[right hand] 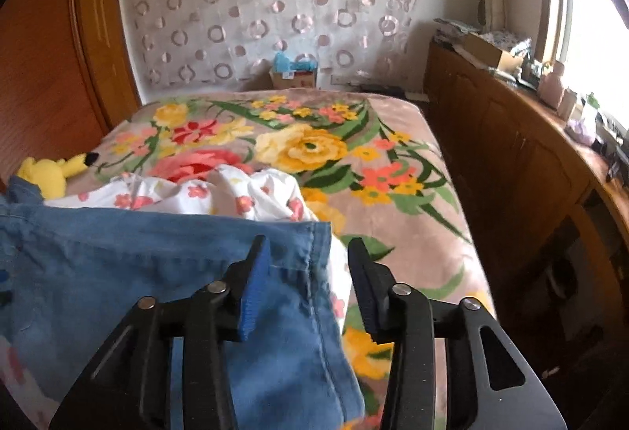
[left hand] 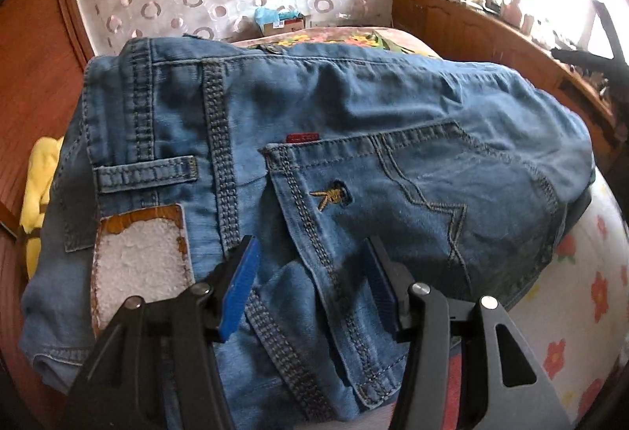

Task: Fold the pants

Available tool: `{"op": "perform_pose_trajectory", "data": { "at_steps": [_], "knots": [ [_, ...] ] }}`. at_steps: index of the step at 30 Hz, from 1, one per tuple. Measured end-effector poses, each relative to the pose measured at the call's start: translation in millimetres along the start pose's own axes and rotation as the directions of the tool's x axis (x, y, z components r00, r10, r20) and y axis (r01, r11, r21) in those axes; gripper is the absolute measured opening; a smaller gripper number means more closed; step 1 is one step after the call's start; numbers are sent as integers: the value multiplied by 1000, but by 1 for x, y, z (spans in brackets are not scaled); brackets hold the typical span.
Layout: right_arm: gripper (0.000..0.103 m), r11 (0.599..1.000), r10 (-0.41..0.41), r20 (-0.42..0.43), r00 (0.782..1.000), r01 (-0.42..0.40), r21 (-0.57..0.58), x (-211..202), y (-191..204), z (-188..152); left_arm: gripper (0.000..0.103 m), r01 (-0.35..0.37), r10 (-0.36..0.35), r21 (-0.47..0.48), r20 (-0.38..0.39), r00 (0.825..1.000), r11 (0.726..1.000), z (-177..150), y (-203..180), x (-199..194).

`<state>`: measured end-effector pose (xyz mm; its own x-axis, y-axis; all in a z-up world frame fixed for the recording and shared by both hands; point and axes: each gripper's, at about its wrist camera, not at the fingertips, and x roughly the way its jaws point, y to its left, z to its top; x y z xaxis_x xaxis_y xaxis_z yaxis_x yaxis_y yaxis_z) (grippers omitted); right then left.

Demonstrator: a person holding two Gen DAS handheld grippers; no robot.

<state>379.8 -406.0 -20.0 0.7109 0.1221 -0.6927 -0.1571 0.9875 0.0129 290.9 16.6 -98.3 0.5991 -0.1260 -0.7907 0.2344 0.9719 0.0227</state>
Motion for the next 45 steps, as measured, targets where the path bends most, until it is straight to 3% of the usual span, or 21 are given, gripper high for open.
{"op": "perform_pose_trajectory", "data": {
  "at_steps": [2, 9, 18, 32, 35, 45],
  "knots": [
    [45, 1000, 3, -22, 1000, -3, -5, -11, 2, -12, 54, 1, -1, 1, 4, 1000, 1000, 0, 0, -1],
    [65, 999, 33, -107, 994, -33, 5, -47, 7, -67, 54, 41, -41, 1, -8, 999, 999, -2, 3, -4],
    [75, 990, 89, -166, 982, -68, 126, -54, 6, -126, 54, 113, -113, -20, 15, 994, 993, -9, -4, -18],
    [75, 960, 229, -168, 959, -195, 201, -39, 26, -132, 54, 101, -98, -53, 63, 993, 993, -16, -2, -49],
    [79, 951, 251, -179, 951, -208, 229, -32, 26, -133, 54, 100, -96, -53, 61, 993, 994, -17, -1, -50],
    [83, 893, 343, -120, 932, -284, 348, -23, 13, -122, 54, 95, -92, -65, 48, 995, 993, -26, 2, -48]
  ]
}}
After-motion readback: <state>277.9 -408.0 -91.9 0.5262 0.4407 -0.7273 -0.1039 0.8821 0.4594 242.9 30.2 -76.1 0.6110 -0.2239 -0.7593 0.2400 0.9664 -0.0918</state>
